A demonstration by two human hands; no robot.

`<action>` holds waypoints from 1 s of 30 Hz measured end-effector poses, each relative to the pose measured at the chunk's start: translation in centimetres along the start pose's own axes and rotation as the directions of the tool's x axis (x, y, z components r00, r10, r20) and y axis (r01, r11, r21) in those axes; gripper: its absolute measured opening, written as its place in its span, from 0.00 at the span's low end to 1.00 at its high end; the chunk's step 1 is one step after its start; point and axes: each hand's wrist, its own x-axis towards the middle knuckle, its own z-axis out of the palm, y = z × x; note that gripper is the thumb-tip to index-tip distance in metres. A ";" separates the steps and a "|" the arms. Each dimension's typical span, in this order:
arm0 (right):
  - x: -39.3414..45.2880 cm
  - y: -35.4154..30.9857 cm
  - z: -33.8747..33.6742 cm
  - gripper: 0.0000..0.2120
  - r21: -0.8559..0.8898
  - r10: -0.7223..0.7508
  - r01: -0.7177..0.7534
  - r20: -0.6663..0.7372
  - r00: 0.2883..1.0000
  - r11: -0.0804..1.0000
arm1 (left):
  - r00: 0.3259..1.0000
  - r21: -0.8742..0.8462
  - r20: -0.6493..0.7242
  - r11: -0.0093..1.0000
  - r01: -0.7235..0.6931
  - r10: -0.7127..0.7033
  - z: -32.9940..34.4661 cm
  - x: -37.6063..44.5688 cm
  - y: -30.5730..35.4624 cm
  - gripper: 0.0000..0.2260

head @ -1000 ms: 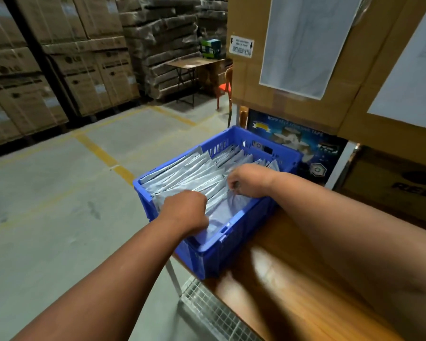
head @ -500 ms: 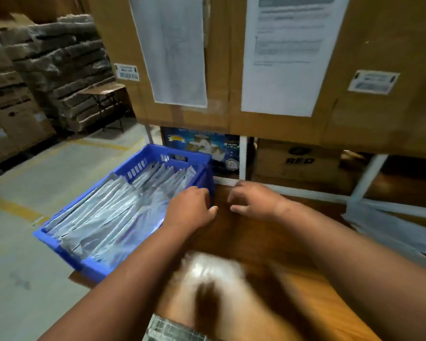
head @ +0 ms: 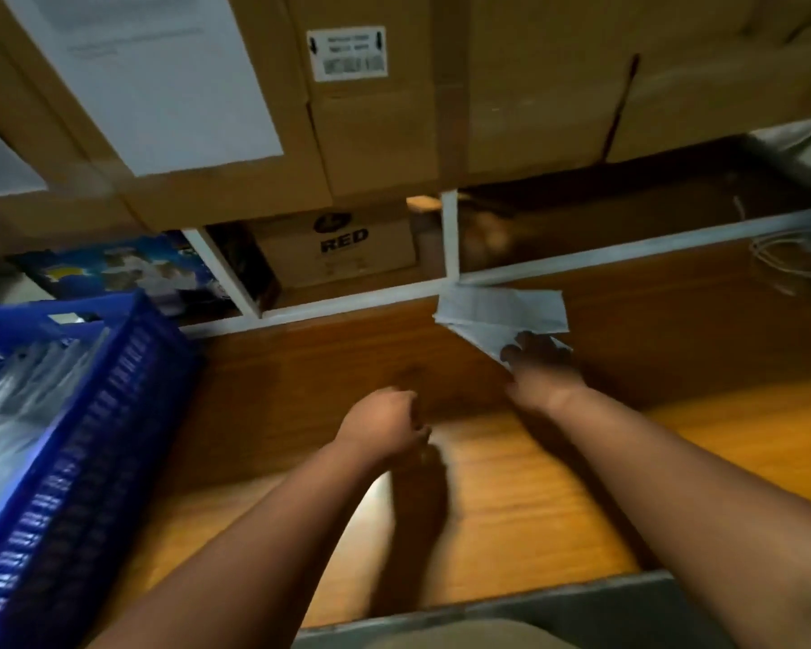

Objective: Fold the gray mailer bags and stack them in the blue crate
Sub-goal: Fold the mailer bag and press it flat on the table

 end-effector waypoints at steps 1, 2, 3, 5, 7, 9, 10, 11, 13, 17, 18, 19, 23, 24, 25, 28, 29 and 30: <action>0.4 1.2 0.5 0.23 0.007 0.025 -0.025 0.004 1.000 1.000 | 1.000 0.019 0.020 1.000 -0.014 0.014 0.6 0.8 1.0 0.17; 0.9 2.1 1.1 0.24 0.018 0.057 -0.057 0.030 0.998 0.998 | 0.999 0.034 0.041 0.999 -0.022 0.020 1.0 1.4 1.9 0.18; 1.4 2.9 1.6 0.26 0.036 0.087 -0.090 0.058 0.994 0.995 | 0.998 0.047 0.056 0.998 -0.029 0.026 1.5 2.0 2.6 0.18; 2.5 3.8 2.3 0.30 0.074 0.113 -0.121 0.108 0.988 0.990 | 0.997 0.070 0.075 0.997 -0.033 0.027 2.0 3.1 3.5 0.18; 2.9 4.4 2.9 0.30 0.109 0.073 -0.086 0.117 0.990 0.990 | 0.997 0.099 0.079 0.994 -0.035 0.027 2.3 3.7 4.1 0.18; 2.8 4.6 3.2 0.26 0.143 -0.002 -0.011 0.096 0.995 0.990 | 0.997 0.125 0.068 0.992 -0.035 0.026 2.4 4.1 4.5 0.18; 2.7 4.6 3.4 0.25 0.152 -0.040 0.026 0.085 0.996 0.988 | 0.997 0.134 0.067 0.990 -0.034 0.025 2.4 4.1 4.5 0.19; 2.5 4.5 3.6 0.24 0.157 -0.077 0.064 0.079 0.994 0.986 | 0.997 0.142 0.066 0.989 -0.034 0.025 2.3 4.1 4.5 0.18; 2.0 3.9 4.2 0.23 0.183 -0.164 0.148 0.076 0.984 0.972 | 0.998 0.155 0.044 0.987 -0.040 0.033 2.2 3.7 4.2 0.18; -0.1 1.5 5.3 0.21 0.219 -0.375 0.356 0.051 0.926 0.909 | 0.993 0.191 -0.090 0.980 -0.064 0.083 2.6 1.8 2.7 0.16; -0.8 0.6 5.4 0.21 0.202 -0.426 0.411 0.037 0.904 0.889 | 0.991 0.200 -0.108 0.978 -0.059 0.082 2.9 1.2 2.1 0.18; -1.4 -0.3 5.4 0.22 0.180 -0.475 0.463 0.029 0.880 0.868 | 0.989 0.204 -0.125 0.977 -0.056 0.083 3.4 0.5 1.3 0.19; -3.0 -4.1 5.9 0.23 0.114 -0.619 0.611 0.065 0.782 0.784 | 0.969 0.207 -0.210 0.975 -0.085 0.129 5.4 -2.7 -2.6 0.21; -3.3 -5.1 6.0 0.23 0.112 -0.641 0.632 0.079 0.764 0.767 | 0.964 0.195 -0.237 0.978 -0.077 0.123 5.9 -3.6 -3.7 0.22; -3.4 -6.0 6.1 0.22 0.119 -0.659 0.649 0.090 0.747 0.751 | 0.960 0.181 -0.264 0.982 -0.051 0.099 6.4 -4.6 -4.8 0.23; -4.1 -8.7 6.5 0.22 0.148 -0.704 0.689 0.099 0.703 0.709 | 0.967 0.139 -0.253 0.988 0.075 -0.037 8.2 -7.7 -7.7 0.29; -4.4 -9.4 6.6 0.22 0.156 -0.712 0.696 0.094 0.696 0.701 | 0.971 0.123 -0.225 0.986 0.111 -0.081 8.9 -8.6 -8.6 0.31; -4.8 -10.2 6.7 0.22 0.163 -0.716 0.699 0.091 0.692 0.696 | 0.974 0.108 -0.197 0.984 0.139 -0.115 9.6 -9.5 -9.5 0.33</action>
